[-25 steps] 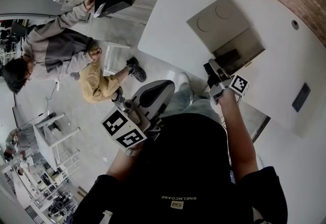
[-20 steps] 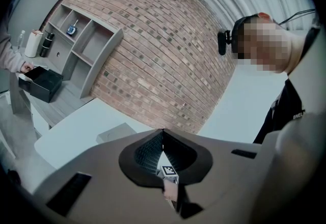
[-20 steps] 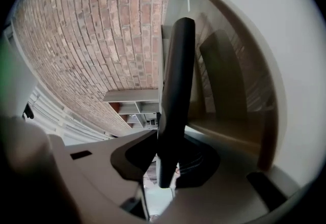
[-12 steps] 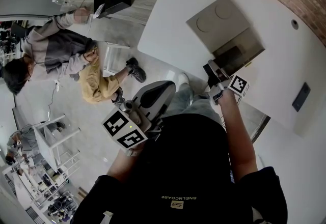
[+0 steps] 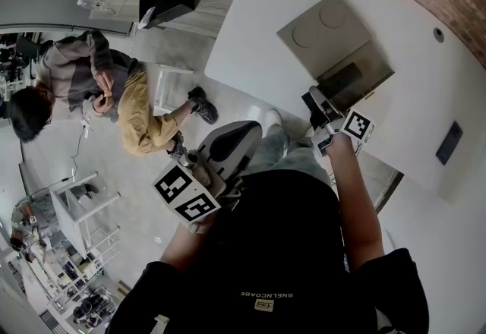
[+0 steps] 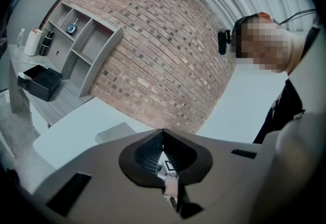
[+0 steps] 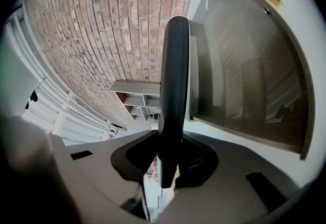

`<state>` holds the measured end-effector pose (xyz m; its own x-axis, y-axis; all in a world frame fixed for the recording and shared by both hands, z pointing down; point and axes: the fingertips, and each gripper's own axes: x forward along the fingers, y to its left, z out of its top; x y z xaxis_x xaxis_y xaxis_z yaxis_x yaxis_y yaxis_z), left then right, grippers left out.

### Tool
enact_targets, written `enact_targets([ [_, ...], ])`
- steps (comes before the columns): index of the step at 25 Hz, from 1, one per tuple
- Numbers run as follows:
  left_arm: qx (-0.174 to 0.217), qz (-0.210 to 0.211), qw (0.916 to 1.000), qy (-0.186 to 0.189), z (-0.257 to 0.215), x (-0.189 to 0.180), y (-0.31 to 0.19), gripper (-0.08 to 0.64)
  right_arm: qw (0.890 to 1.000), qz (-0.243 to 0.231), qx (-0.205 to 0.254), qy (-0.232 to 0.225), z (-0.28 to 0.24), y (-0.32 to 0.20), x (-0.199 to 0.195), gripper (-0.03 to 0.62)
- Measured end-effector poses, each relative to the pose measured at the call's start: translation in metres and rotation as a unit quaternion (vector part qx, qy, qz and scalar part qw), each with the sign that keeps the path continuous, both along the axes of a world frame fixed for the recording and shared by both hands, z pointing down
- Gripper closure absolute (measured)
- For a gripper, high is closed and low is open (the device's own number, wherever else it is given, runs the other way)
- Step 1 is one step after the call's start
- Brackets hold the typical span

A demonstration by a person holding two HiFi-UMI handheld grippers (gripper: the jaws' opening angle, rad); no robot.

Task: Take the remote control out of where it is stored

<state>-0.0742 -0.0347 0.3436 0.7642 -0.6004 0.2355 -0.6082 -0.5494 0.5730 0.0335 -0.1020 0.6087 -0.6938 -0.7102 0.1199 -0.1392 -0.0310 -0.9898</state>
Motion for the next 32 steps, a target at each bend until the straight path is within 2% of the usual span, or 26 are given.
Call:
enact_targets([
  [12, 0.004, -0.001, 1.0, 0.002, -0.001, 0.0, 0.0, 0.554, 0.997, -0.03, 0.067, 0.032, -0.045, -0.008, -0.008, 0.499],
  [23, 0.013, 0.0, 0.9998, 0.013, -0.007, 0.0, -0.004, 0.554, 0.983, -0.07, 0.151, 0.083, -0.108, -0.016, -0.02, 0.499],
  [32, 0.022, 0.01, 0.9995, 0.018, -0.017, 0.002, -0.01, 0.554, 0.969, -0.076, 0.194, 0.133, -0.147, -0.018, -0.019, 0.499],
])
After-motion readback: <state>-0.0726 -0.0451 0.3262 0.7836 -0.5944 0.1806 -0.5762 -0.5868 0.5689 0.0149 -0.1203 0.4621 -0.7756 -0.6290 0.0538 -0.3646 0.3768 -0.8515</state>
